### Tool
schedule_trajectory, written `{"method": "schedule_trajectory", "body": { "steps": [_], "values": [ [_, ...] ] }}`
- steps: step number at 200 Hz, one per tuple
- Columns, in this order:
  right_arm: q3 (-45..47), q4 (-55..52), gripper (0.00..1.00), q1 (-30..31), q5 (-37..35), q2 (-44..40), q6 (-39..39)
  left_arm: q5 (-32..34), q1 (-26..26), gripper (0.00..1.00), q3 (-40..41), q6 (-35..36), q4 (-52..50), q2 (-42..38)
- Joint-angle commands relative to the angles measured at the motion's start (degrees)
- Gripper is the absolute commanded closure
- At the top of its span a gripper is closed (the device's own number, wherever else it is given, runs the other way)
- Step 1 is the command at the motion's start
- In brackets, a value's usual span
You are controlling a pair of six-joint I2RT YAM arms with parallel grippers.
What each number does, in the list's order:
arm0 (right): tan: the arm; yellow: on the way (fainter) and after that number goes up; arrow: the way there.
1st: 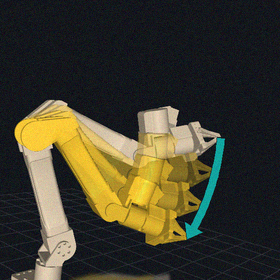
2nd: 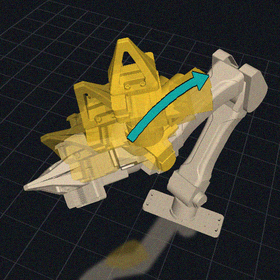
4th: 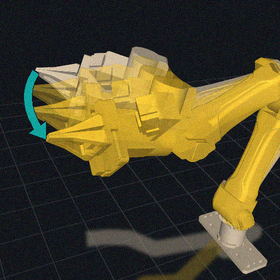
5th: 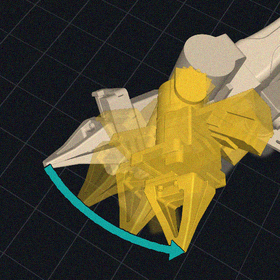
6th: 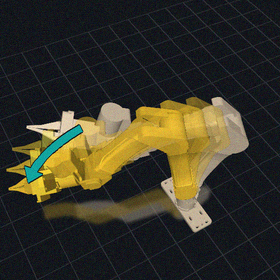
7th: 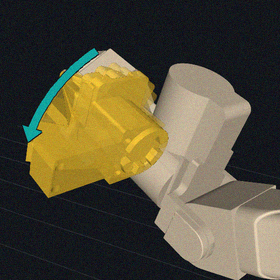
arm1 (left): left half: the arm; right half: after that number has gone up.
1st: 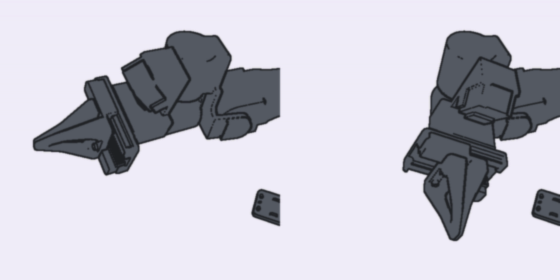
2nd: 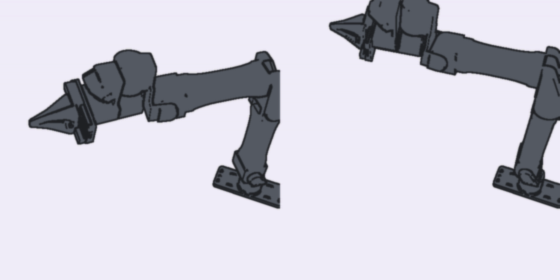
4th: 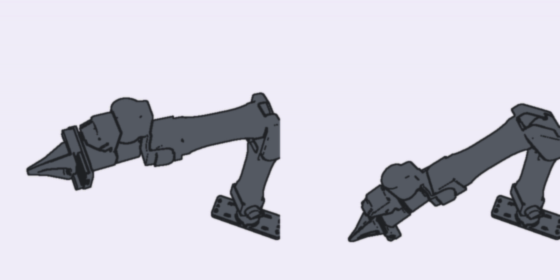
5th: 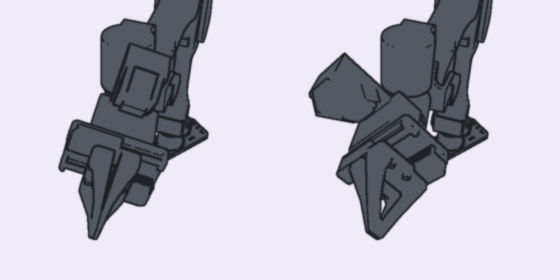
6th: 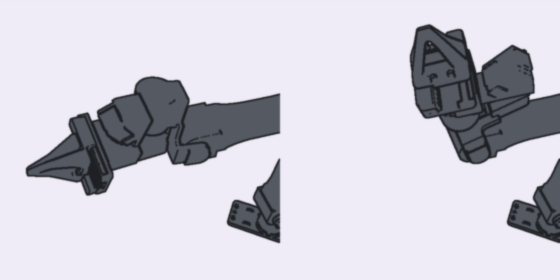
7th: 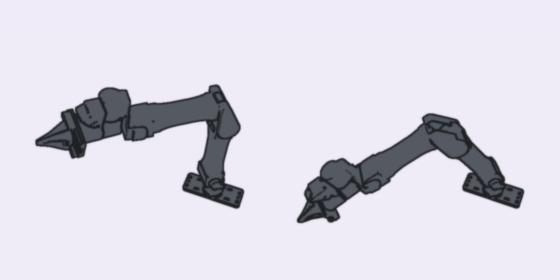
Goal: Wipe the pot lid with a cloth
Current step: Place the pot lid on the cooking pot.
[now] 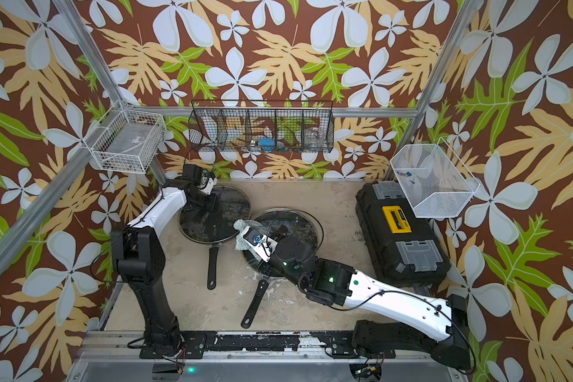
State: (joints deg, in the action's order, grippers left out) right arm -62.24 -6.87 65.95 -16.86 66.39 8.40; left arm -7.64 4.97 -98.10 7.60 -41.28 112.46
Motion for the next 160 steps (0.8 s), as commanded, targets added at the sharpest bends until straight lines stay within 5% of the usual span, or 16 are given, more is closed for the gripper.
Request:
{"method": "schedule_trajectory", "body": {
  "steps": [1, 108, 160],
  "values": [
    [0.19, 1.24, 1.0, -0.08, -0.1, -0.19, -0.32, 1.02, 0.0, 0.97, 0.19, 0.57, 0.9, -0.04],
    [0.54, 0.99, 1.0, -0.83, -0.14, -0.3, -0.41, 4.59, -0.03, 0.97, -0.33, 0.97, -0.3, -1.12],
    [0.43, 0.94, 1.0, -0.98, -0.27, -0.47, -0.67, 2.54, 0.03, 0.74, -0.33, 0.49, 0.1, -1.46]
  ]
}}
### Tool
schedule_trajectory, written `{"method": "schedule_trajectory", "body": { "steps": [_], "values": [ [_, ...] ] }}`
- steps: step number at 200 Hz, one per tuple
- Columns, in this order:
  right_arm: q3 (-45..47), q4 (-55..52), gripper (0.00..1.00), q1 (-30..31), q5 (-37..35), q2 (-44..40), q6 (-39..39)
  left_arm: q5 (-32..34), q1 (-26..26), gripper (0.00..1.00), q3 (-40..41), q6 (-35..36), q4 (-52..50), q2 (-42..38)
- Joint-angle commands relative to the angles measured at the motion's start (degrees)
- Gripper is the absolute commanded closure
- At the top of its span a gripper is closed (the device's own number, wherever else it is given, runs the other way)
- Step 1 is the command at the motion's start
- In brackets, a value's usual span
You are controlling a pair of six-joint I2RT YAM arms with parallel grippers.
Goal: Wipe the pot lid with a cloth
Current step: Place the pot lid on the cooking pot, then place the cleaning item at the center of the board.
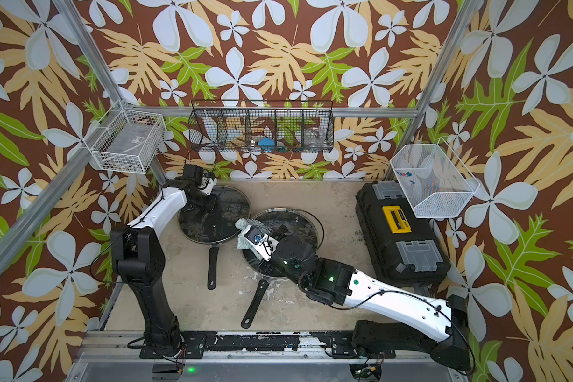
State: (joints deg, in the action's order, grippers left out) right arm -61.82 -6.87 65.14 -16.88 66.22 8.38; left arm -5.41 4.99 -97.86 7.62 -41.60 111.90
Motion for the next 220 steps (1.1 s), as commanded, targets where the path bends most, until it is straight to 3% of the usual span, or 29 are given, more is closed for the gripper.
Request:
{"method": "schedule_trajectory", "body": {
  "steps": [1, 31, 89, 122, 168, 220],
  "values": [
    [-0.02, 0.96, 1.0, -0.14, -0.2, -0.3, -0.65, 0.18, -0.03, 0.74, -0.57, 0.47, 0.41, -0.89],
    [0.01, 0.81, 1.0, -0.15, -0.5, -0.55, -0.74, -2.29, -0.02, 0.56, -1.06, -0.83, 0.98, -1.29],
    [1.41, 0.46, 1.0, -1.32, -1.05, -3.07, -1.77, -4.14, -0.07, 0.36, -1.67, -1.11, 0.54, -2.27],
    [3.62, 0.67, 1.0, -4.63, -1.72, -5.74, -4.53, -4.53, -0.04, 0.2, 0.76, -2.53, 3.46, -6.59],
    [9.8, 0.23, 1.0, -12.11, -9.08, -10.35, -14.7, -10.42, 0.15, 0.0, 14.23, -10.36, 17.28, -20.16],
    [23.96, -1.21, 0.98, -23.72, -9.72, -18.44, -28.01, -13.01, 4.48, 0.0, 37.49, -15.22, 37.97, -40.35]
  ]
}}
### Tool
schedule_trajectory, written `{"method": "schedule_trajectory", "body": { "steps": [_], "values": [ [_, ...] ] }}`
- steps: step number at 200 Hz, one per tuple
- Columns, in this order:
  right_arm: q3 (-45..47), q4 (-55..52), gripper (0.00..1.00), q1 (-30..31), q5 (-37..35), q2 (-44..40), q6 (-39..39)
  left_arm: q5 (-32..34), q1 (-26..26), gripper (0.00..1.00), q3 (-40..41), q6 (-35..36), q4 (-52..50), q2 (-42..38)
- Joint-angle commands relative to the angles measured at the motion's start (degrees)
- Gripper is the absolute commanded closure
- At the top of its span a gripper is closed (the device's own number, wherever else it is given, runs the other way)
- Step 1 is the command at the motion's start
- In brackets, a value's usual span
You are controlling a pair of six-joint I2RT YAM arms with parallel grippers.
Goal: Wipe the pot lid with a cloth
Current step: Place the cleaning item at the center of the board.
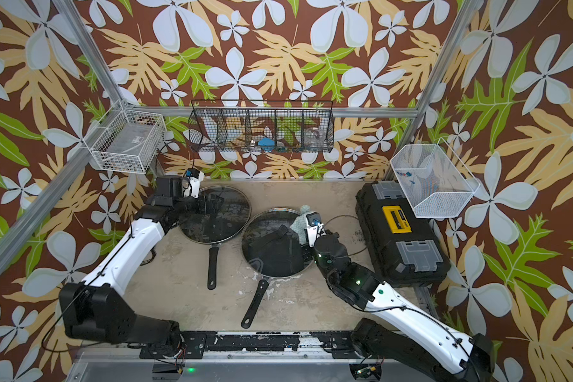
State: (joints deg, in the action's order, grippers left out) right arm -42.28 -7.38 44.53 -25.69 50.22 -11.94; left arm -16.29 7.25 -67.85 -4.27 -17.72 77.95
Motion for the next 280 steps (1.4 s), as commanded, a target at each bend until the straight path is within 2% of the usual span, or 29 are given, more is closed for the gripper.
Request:
{"method": "schedule_trajectory", "body": {
  "steps": [1, 36, 65, 93, 102, 120, 135, 148, 162, 209, 234, 244, 259, 280],
  "values": [
    [4.68, -0.71, 0.98, -3.34, -0.88, -2.51, -7.85, -2.06, 2.37, 0.0, 7.87, -3.44, 14.31, -6.76],
    [13.71, 2.14, 0.97, -10.0, 1.89, -4.19, -11.41, 1.48, 7.96, 0.0, 18.31, -5.54, 22.58, -16.15],
    [19.49, 7.45, 0.96, -14.82, 8.49, -0.63, -14.91, 2.03, 8.68, 0.0, 20.39, -5.51, 23.43, -18.35],
    [21.12, 10.32, 0.92, -15.8, 9.12, 3.28, -15.87, 2.54, 8.7, 0.0, 20.48, -4.07, 23.43, -18.68],
    [20.86, 10.08, 0.85, -16.12, 9.28, 3.75, -16.08, 2.58, 8.66, 0.0, 20.4, -3.78, 23.44, -18.79],
    [19.44, 8.62, 0.5, -16.32, 8.67, 2.96, -15.72, 2.8, 8.68, 0.0, 20.31, -3.12, 23.61, -19.11],
    [17.12, 6.4, 0.25, -16.32, 7.15, 1.89, -14.47, 4.23, 8.66, 0.0, 20.71, -2.93, 23.95, -19.84],
    [15.09, 5.0, 0.12, -16.32, 5.61, 0.94, -12.7, 5.31, 8.71, 0.0, 21.46, -3.02, 24.13, -20.95],
    [13.22, 4.11, 0.05, -16.32, 3.94, 0.03, -10.92, 7.41, 8.71, 0.0, 22.67, -3.84, 24.01, -22.62],
    [12.81, 9.36, 0.01, -16.84, -3.0, -2.77, -4.05, 17.37, 8.67, 0.0, 31.74, -5.89, 25.15, -30.67],
    [17.73, 20.52, 0.0, -16.91, -16.07, -3.79, -0.48, 21.65, 8.67, 0.0, 38.73, -6.04, 30.49, -35.02],
    [20.65, 26.11, 0.0, -17.17, -19.29, -3.95, 2.3, 23.65, 8.72, 0.0, 40.82, -5.95, 32.57, -36.15],
    [25.36, 35.11, 0.0, -18.57, -20.61, -3.96, 6.75, 25.51, 8.4, 0.0, 42.68, -5.67, 34.48, -36.51],
    [29.95, 43.06, 0.0, -22.78, -18.27, -3.76, 7.24, 22.8, 7.81, 0.0, 44.96, -6.78, 37.66, -36.17]
  ]
}}
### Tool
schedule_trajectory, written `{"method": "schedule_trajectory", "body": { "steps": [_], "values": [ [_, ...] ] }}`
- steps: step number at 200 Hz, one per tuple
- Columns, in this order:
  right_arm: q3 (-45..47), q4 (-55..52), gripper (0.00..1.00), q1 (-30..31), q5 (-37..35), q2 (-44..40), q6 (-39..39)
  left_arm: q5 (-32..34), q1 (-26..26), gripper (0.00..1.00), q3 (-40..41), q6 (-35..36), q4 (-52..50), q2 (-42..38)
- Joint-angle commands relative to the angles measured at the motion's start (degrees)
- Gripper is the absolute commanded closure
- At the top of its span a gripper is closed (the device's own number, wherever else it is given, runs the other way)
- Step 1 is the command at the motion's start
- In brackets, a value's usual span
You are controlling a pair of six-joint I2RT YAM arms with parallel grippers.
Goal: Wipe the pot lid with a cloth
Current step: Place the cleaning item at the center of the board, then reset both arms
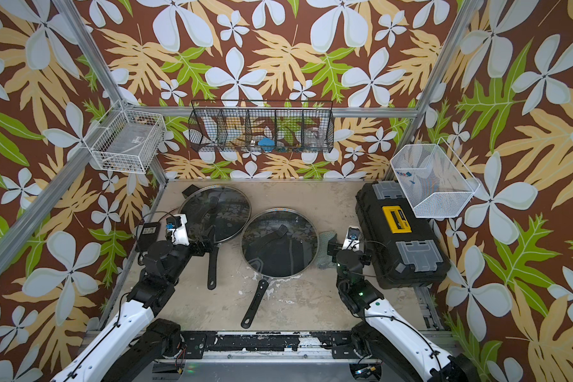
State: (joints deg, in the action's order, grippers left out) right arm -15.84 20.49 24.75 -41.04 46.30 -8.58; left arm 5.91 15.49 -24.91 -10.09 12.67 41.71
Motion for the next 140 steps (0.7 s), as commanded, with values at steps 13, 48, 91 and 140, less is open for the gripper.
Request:
{"method": "schedule_trajectory", "body": {
  "steps": [13, 48, 91, 140],
  "values": [
    [5.45, 18.29, 0.0, -6.6, 0.24, 0.89, 2.81, 0.62, -0.38, 0.0, 5.39, -1.47, 11.05, -0.08],
    [7.2, 24.61, 0.0, -11.96, 4.43, 5.54, -2.01, 3.78, -0.44, 0.0, 13.7, 1.7, 22.41, -0.81],
    [8.07, 35.86, 0.0, -14.2, 3.14, 17.11, -0.75, 8.1, -4.04, 0.0, 17.22, 7.27, 32.26, 5.97],
    [8.99, 42.67, 0.0, -17.63, 8.13, 22.88, 0.46, 4.95, -9.02, 0.0, 20.88, 9.47, 46.44, 16.61]
  ]
}}
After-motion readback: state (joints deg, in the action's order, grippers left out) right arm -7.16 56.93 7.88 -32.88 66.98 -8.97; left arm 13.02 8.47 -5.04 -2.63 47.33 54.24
